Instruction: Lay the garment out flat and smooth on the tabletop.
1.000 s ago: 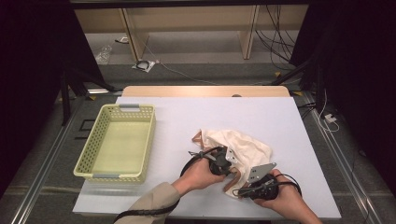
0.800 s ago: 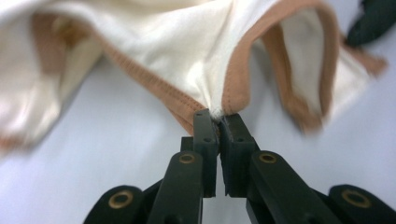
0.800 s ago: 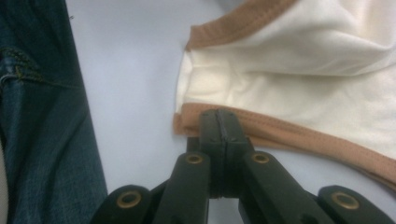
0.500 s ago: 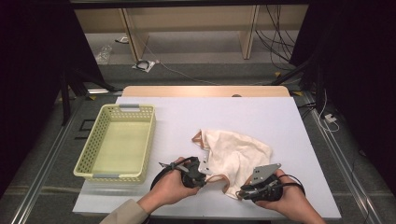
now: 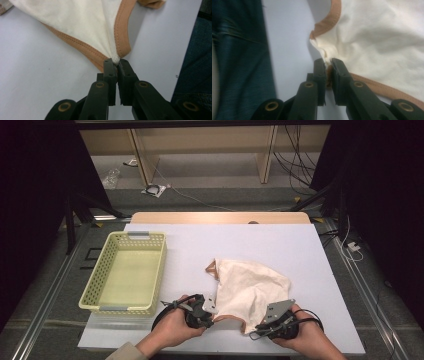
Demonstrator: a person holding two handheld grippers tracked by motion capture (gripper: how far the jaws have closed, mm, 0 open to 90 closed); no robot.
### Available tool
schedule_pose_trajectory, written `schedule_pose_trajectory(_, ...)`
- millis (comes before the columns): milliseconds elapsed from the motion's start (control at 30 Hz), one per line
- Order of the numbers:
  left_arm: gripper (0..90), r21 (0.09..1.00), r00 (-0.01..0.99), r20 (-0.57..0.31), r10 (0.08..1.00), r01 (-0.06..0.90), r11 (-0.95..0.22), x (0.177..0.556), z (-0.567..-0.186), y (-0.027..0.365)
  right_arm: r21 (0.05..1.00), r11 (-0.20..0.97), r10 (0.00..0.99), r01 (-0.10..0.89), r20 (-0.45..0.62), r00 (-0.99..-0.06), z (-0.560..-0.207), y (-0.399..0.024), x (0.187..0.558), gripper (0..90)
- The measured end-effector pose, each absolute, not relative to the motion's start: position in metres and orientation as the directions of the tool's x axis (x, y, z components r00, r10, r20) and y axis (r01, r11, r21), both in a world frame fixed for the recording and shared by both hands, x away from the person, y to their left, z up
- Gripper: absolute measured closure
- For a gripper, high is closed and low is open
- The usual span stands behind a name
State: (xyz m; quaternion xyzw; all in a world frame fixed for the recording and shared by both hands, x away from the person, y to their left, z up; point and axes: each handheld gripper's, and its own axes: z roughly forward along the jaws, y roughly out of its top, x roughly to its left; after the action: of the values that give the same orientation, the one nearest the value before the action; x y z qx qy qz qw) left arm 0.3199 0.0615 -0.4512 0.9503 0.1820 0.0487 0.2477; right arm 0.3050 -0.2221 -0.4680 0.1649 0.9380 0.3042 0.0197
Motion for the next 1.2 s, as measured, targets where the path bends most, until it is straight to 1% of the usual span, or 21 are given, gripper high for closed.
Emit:
schedule_pose_trajectory(67,85.2,0.499,0.931,-0.009,0.366,0.321,-0.805,0.318,-0.445,0.066,0.612,0.717,0.325,0.334,0.13,-0.937,-0.46,-0.232,0.305,82.8)
schedule_pose_trajectory(167,85.1,0.525,0.927,-0.022,0.373,0.328,-0.785,0.323,-0.433,0.07,0.696,0.609,0.345,0.381,0.201,-0.917,-0.445,-0.251,0.311,82.7)
schedule_pose_trajectory(233,84.9,0.544,0.92,-0.023,0.392,0.34,-0.767,0.334,-0.424,0.07,0.735,0.533,0.366,0.419,0.246,-0.898,-0.435,-0.263,0.319,82.7)
schedule_pose_trajectory(300,84.8,0.564,0.909,-0.051,0.414,0.369,-0.739,0.351,-0.415,0.066,0.763,0.429,0.382,0.484,0.333,-0.862,-0.428,-0.273,0.332,82.6)
schedule_pose_trajectory(367,84.5,0.577,0.89,-0.09,0.447,0.412,-0.705,0.371,-0.41,0.06,0.756,0.329,0.431,0.565,0.412,-0.803,-0.427,-0.282,0.349,82.6)
schedule_pose_trajectory(467,83.9,0.583,0.854,-0.065,0.516,0.453,-0.675,0.402,-0.41,0.05,0.696,0.166,0.541,0.699,0.529,-0.654,-0.439,-0.295,0.378,82.6)
schedule_pose_trajectory(533,83.1,0.593,0.829,-0.062,0.556,0.479,-0.648,0.418,-0.416,0.044,0.648,0.113,0.594,0.753,0.564,-0.574,-0.449,-0.3,0.391,82.5)
schedule_pose_trajectory(633,77.5,0.61,0.79,-0.069,0.61,0.517,-0.6,0.434,-0.429,0.039,0.617,0.096,0.639,0.781,0.563,-0.524,-0.461,-0.302,0.398,82.4)
schedule_pose_trajectory(733,65.3,0.641,0.754,-0.057,0.654,0.53,-0.555,0.44,-0.442,0.037,0.621,0.096,0.689,0.778,0.522,-0.502,-0.468,-0.306,0.398,81.2)
schedule_pose_trajectory(767,61.9,0.654,0.74,-0.065,0.67,0.538,-0.531,0.44,-0.444,0.037,0.63,0.094,0.702,0.771,0.507,-0.5,-0.469,-0.307,0.398,79.1)
schedule_pose_trajectory(833,55.0,0.67,0.723,-0.075,0.687,0.547,-0.502,0.437,-0.446,0.04,0.64,0.082,0.708,0.764,0.501,-0.497,-0.471,-0.307,0.398,71.6)
schedule_pose_trajectory(900,48.6,0.683,0.724,-0.071,0.686,0.536,-0.495,0.433,-0.444,0.043,0.665,0.095,0.726,0.741,0.463,-0.508,-0.471,-0.306,0.397,65.0)
schedule_pose_trajectory(933,47.1,0.689,0.727,-0.071,0.683,0.531,-0.494,0.43,-0.442,0.045,0.671,0.091,0.733,0.736,0.454,-0.506,-0.47,-0.306,0.396,62.1)
schedule_pose_trajectory(1033,43.2,0.702,0.744,-0.094,0.662,0.521,-0.485,0.42,-0.437,0.051,0.671,0.067,0.765,0.738,0.441,-0.47,-0.465,-0.306,0.39,58.9)
schedule_pose_trajectory(1133,38.9,0.695,0.775,-0.123,0.619,0.513,-0.504,0.409,-0.437,0.052,0.654,0.086,0.781,0.751,0.424,-0.458,-0.464,-0.302,0.38,57.7)
schedule_pose_trajectory(1200,38.6,0.684,0.799,-0.125,0.589,0.499,-0.532,0.401,-0.441,0.05,0.632,0.105,0.791,0.768,0.414,-0.449,-0.465,-0.298,0.375,57.6)
